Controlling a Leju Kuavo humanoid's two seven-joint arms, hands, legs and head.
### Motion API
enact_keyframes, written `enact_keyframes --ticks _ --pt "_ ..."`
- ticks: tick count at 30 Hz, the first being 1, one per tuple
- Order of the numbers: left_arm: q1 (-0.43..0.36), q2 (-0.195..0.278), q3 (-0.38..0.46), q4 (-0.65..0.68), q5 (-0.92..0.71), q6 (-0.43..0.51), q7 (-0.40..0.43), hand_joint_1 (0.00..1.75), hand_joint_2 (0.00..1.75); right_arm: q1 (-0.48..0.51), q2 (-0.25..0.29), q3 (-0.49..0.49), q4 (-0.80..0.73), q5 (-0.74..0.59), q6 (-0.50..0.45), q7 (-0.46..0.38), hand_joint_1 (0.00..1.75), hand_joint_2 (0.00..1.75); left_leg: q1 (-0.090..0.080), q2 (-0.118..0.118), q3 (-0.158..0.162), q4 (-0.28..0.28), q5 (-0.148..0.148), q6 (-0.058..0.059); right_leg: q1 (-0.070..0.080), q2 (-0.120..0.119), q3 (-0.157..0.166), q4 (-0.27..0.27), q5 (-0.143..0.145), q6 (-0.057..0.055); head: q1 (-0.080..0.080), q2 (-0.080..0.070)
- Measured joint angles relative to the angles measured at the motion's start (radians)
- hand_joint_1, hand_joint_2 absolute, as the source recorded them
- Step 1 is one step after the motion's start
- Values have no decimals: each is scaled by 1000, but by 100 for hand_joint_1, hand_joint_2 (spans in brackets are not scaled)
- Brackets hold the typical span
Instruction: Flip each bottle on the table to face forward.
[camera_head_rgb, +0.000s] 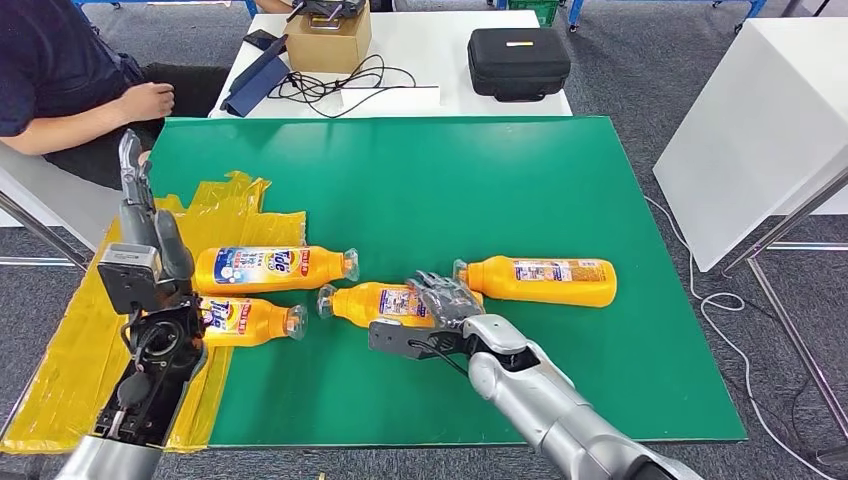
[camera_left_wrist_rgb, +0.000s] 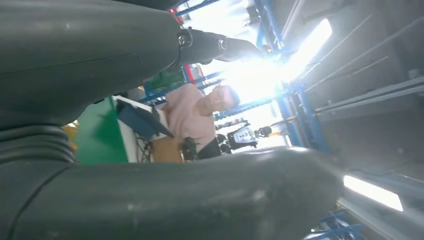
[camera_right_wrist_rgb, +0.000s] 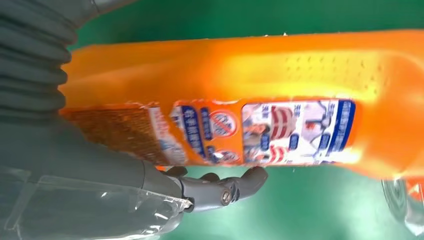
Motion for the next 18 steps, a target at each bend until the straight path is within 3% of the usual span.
enact_keyframes --ticks 8,12,18 --pt "-33 -12 -20 3 6 -6 5 0 0 -11 30 0 47 48 8 23 4 175 0 1 0 0 0 0 0 0 0 0 0 0 0 0" --pt "-42 -16 -22 3 7 -10 9 0 0 -15 40 -1 64 78 8 38 175 175 0 1 1 0 0 0 0 0 0 0 0 0 0 0" --pt "-48 -19 -22 3 15 -16 15 0 0 -25 55 -3 114 127 8 51 175 175 0 1 3 0 0 0 0 0 2 0 0 0 0 0"
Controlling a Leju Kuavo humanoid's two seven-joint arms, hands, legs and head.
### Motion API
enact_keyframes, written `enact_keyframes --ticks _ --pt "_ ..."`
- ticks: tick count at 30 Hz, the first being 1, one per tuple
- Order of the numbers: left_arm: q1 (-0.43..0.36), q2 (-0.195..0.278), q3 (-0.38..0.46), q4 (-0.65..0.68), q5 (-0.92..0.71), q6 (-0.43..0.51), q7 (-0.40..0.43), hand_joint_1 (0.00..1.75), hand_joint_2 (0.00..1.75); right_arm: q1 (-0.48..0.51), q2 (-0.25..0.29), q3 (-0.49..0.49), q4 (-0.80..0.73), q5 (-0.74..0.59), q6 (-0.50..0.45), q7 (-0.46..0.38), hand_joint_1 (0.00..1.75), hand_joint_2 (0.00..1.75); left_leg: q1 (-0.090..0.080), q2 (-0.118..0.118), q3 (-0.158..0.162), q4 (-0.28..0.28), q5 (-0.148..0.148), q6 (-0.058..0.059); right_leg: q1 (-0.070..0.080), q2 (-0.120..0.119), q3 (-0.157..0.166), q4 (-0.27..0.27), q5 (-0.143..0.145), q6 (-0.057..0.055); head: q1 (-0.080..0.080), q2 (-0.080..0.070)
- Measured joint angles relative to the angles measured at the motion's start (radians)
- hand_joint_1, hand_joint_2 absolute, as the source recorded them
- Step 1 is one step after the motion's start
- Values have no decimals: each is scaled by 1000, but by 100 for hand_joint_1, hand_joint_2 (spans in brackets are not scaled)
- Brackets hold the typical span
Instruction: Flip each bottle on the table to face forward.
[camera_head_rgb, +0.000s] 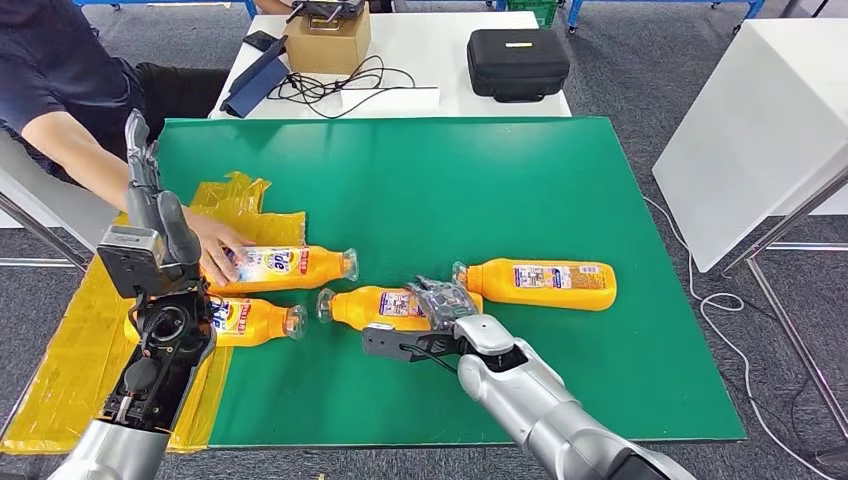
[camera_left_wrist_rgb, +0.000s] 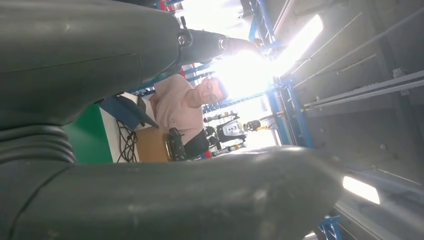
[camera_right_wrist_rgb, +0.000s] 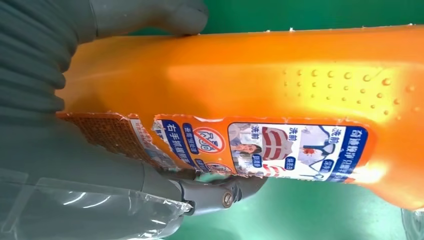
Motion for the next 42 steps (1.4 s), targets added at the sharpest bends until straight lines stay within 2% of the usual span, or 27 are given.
enact_keyframes --ticks 12,21,25,27,30,34,37,42 --pt "-2 -2 0 0 4 0 0 0 0 -11 11 -6 32 5 -1 0 175 175 0 0 5 0 0 0 0 0 4 0 0 0 0 0" --pt "-9 -21 0 7 11 -26 2 0 0 -15 22 -31 62 30 -12 -5 175 175 0 0 6 0 0 0 0 0 6 0 0 0 0 0" --pt "-8 -24 3 12 72 -103 44 0 175 9 16 -82 20 -14 -72 -40 175 175 0 0 6 0 0 0 0 0 6 0 0 0 0 0" --pt "4 -24 13 13 137 -175 76 0 175 48 -3 -135 -91 -78 -83 -71 175 175 0 -1 4 0 0 0 0 0 5 0 0 0 0 0" --pt "44 -24 38 13 272 -317 116 0 175 108 -39 -233 -342 -213 -70 -121 175 175 -1 0 0 0 0 0 -1 0 1 0 0 1 0 0" --pt "108 -24 63 13 447 -487 148 0 175 130 -76 -336 -600 -308 -61 -152 175 175 -1 -1 -4 0 0 1 -1 0 -3 0 0 0 0 0" --pt "132 -30 70 7 480 -514 160 0 175 126 -80 -370 -681 -315 -66 -160 175 175 -1 -1 -5 0 0 1 -1 0 -5 0 0 0 0 0" --pt "176 -39 77 -46 497 -504 180 0 175 88 -73 -383 -686 -368 -99 -202 175 175 0 -1 -6 0 0 0 0 0 -5 0 0 0 0 0"
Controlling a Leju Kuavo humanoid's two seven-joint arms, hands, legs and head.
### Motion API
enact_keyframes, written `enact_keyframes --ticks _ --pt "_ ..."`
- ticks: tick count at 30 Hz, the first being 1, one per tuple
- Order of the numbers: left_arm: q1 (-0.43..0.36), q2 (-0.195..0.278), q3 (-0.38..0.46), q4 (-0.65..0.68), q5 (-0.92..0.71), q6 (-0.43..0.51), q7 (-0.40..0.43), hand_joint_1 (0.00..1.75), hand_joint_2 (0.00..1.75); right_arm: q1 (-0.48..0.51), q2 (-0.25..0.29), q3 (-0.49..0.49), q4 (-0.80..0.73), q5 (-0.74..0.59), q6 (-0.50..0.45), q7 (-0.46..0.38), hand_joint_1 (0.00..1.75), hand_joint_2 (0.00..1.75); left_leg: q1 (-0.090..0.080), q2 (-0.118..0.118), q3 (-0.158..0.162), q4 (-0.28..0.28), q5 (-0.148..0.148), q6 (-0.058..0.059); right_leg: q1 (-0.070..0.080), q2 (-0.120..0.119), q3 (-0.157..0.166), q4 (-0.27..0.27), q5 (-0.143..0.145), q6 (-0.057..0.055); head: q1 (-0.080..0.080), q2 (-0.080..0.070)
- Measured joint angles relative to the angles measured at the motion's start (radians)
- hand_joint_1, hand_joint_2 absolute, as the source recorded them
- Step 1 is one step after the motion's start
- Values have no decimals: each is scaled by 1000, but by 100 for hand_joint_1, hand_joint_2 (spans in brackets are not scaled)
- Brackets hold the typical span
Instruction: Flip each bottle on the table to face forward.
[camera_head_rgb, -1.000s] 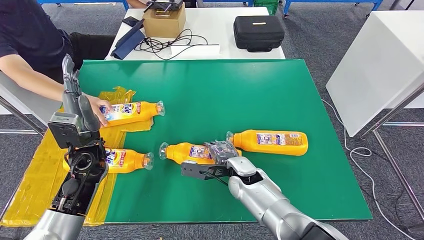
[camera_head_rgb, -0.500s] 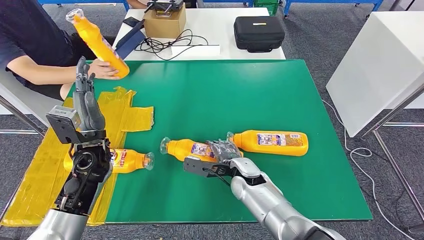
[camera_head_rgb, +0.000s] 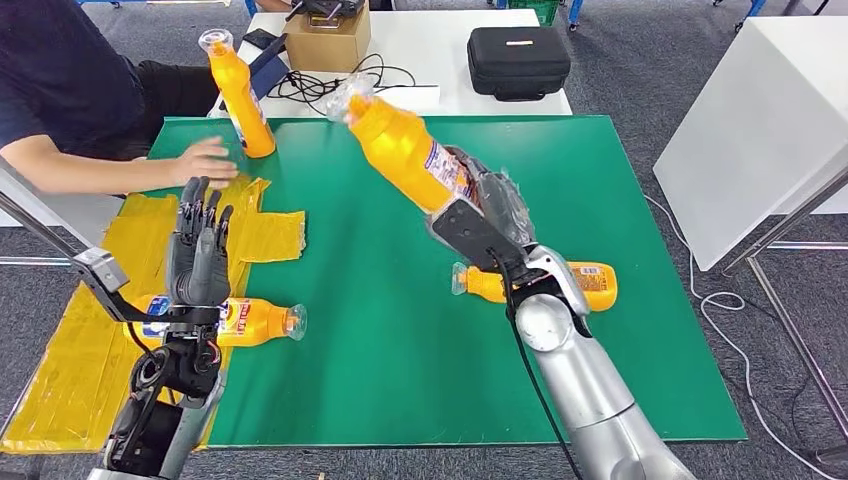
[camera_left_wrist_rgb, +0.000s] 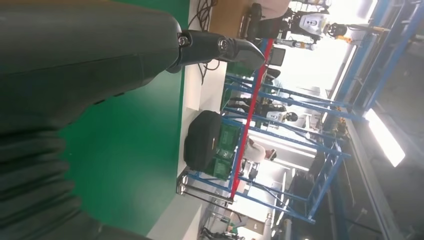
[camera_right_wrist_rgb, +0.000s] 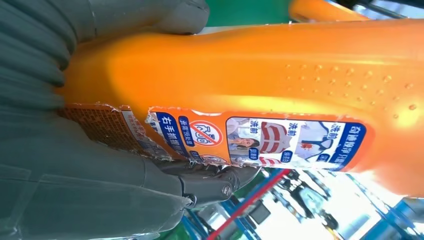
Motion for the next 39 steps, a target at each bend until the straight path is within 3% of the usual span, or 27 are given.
enact_keyframes --ticks 13,18,22,28,39 --pt "32 -26 -1 -67 6 11 15 0 175 -144 115 66 215 -76 -11 -11 175 175 0 -1 -1 0 0 0 0 -1 -2 2 0 0 0 0" --pt "32 -35 -2 -80 8 21 30 0 175 -174 159 112 289 -94 -7 23 175 175 0 2 -2 0 0 0 0 2 -3 2 0 0 0 0" --pt "16 -49 -16 -86 18 38 56 0 175 -189 204 255 348 -185 -51 98 175 175 0 1 -3 0 0 0 0 1 -4 2 0 0 0 0" --pt "-3 -60 -38 -99 37 59 71 0 175 -211 225 512 403 -295 -127 160 175 175 0 1 -4 0 0 0 0 1 -5 2 0 -1 0 0" --pt "16 -67 -48 -118 49 61 79 0 175 -238 224 788 430 -246 -134 300 175 175 0 2 -4 0 0 0 0 1 -6 2 0 0 0 0"
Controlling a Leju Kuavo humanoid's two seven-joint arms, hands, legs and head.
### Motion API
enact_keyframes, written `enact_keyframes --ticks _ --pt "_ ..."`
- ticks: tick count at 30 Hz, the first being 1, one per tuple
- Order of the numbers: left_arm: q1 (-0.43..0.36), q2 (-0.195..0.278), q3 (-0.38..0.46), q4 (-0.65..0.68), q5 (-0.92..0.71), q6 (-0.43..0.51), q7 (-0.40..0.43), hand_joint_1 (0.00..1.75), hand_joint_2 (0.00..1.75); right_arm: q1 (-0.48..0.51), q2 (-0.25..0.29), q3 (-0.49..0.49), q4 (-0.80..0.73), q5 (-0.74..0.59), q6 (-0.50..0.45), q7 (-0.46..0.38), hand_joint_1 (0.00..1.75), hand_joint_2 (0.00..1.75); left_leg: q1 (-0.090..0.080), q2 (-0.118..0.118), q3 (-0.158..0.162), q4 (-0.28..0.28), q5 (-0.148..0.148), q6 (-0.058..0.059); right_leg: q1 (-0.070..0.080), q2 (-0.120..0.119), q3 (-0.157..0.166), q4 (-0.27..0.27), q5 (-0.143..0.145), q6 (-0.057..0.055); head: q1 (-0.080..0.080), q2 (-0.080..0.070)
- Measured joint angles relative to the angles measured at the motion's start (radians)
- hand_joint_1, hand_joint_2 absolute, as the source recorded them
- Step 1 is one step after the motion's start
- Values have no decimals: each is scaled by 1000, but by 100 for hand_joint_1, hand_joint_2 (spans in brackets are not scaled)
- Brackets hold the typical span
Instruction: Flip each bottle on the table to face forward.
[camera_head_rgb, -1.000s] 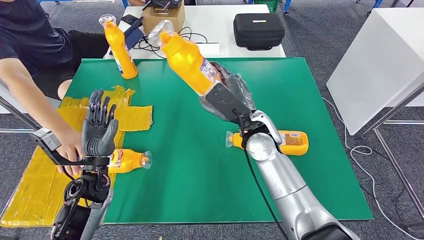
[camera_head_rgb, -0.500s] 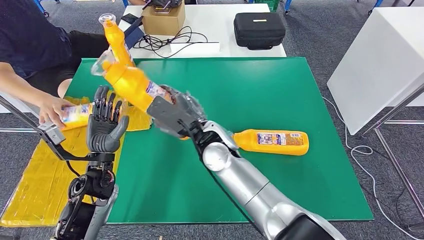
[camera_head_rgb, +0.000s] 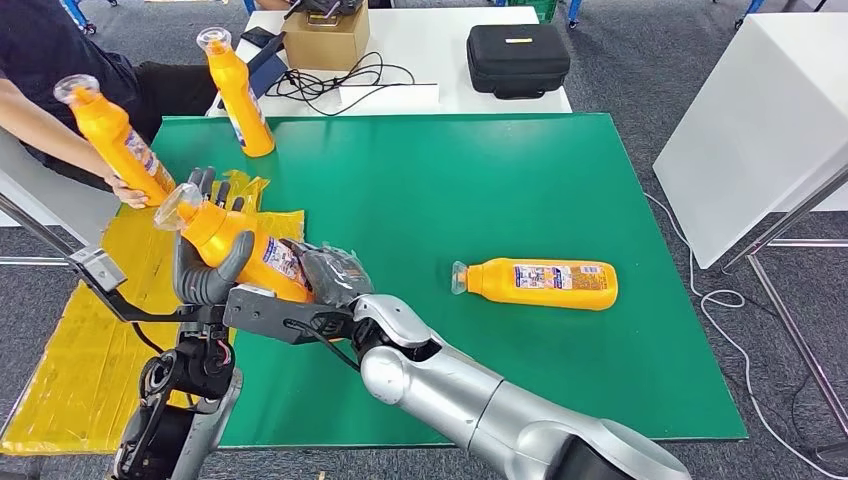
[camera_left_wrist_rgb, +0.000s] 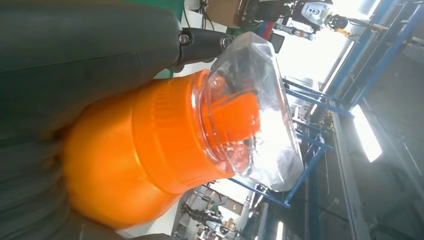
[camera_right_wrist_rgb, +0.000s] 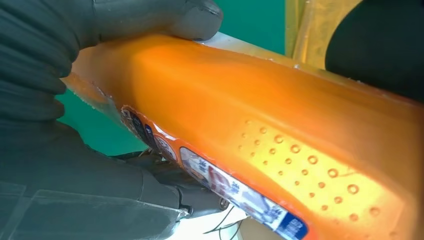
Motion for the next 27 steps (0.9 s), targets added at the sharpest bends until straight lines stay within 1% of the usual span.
enact_keyframes --ticks 5,11,15,19,20,23,24,27 --pt "11 -3 0 -1 0 -5 9 0 175 -11 -4 49 2 28 8 29 175 175 0 0 0 0 0 0 0 0 0 0 0 0 0 0" --pt "20 -9 -1 -1 0 -7 19 1 175 -12 -8 65 2 42 8 42 175 175 0 1 0 0 0 0 0 0 0 0 0 0 0 0" --pt "21 -10 -2 -1 0 -8 21 175 175 -12 -10 67 2 43 8 42 175 175 0 1 0 0 0 0 0 0 0 0 0 0 0 0" --pt "20 -14 -2 -1 0 -11 25 175 175 -13 -11 66 2 40 7 42 175 175 0 1 0 0 0 0 0 0 -1 0 0 0 0 0" --pt "20 -15 -2 -1 0 -12 25 169 175 -13 -11 66 2 39 7 42 175 175 0 1 0 0 0 0 0 0 -1 0 0 0 0 0" --pt "20 -17 -2 0 -3 -16 33 38 175 -14 -12 64 2 34 6 42 175 175 0 1 0 0 0 0 0 0 -1 0 0 0 0 0" --pt "19 -17 -2 0 -4 -20 40 0 175 -14 -13 63 3 32 5 41 175 175 0 1 0 0 0 0 0 0 -1 0 0 0 0 0" --pt "18 -17 -3 5 -4 -31 57 0 175 -14 -15 62 6 29 5 37 175 175 0 1 0 0 0 0 0 0 -1 0 0 0 0 0"
